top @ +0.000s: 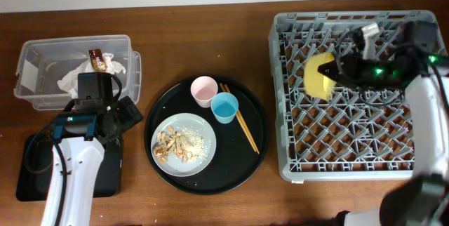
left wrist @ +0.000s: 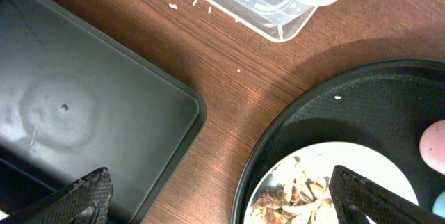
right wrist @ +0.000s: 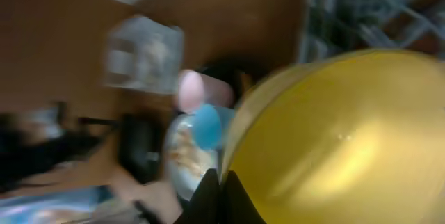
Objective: Sort waste into correct bins and load items into the dishwasher rack
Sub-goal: 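Carry the yellow cup to the rack and set it down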
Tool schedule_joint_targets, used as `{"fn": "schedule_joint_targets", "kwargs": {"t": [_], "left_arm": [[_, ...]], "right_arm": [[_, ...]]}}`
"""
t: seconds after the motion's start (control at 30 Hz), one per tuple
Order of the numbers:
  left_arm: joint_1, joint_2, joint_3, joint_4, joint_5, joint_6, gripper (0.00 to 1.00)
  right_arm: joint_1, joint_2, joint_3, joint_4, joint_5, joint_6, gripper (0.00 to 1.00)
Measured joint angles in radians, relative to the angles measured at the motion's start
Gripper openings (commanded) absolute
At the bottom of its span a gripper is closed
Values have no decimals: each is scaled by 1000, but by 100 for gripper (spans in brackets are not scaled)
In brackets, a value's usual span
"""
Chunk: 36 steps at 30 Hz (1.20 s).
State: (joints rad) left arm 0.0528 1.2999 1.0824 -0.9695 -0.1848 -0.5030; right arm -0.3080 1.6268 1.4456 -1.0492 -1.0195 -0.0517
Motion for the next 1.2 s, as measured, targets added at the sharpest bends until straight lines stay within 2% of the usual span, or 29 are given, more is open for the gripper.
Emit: {"fn": "schedule_joint_targets", "kwargs": {"t": [0.07, 0.17, 0.43, 0.63, 0.73, 0.9, 1.03, 1.1, 1.17, 1.2], "left_arm": [[0, 0, 0, 2, 0, 0, 99], [0, 0, 0, 1, 0, 0, 99], [0, 0, 0, 2, 0, 0, 99], [0, 0, 0, 1, 0, 0, 99], [0, 0, 0, 2, 0, 0, 99], [0, 0, 0, 2, 0, 0, 99], [0, 0, 0, 1, 0, 0, 99], [0, 0, 0, 1, 0, 0, 99], [0, 0, 0, 1, 0, 0, 99], [0, 0, 0, 3, 0, 0, 99]], "right_arm": [[-63, 200, -5, 52, -270, -43, 4], [-63, 294, -5, 101, -436, -57, 4], [-175, 308, -4, -14, -373, -61, 4], [-191, 298, -4, 17, -434, -61, 4], [-192, 296, -4, -25, -361, -61, 4], [-189, 295, -4, -121, -455, -61, 4], [-107, 293, -4, -127, -426, -82, 4], [-116, 291, -4, -67, -415, -85, 4], [-172, 288, -4, 130, -468, -18, 4], [-230, 285, 0, 298, -484, 94, 4]]}}
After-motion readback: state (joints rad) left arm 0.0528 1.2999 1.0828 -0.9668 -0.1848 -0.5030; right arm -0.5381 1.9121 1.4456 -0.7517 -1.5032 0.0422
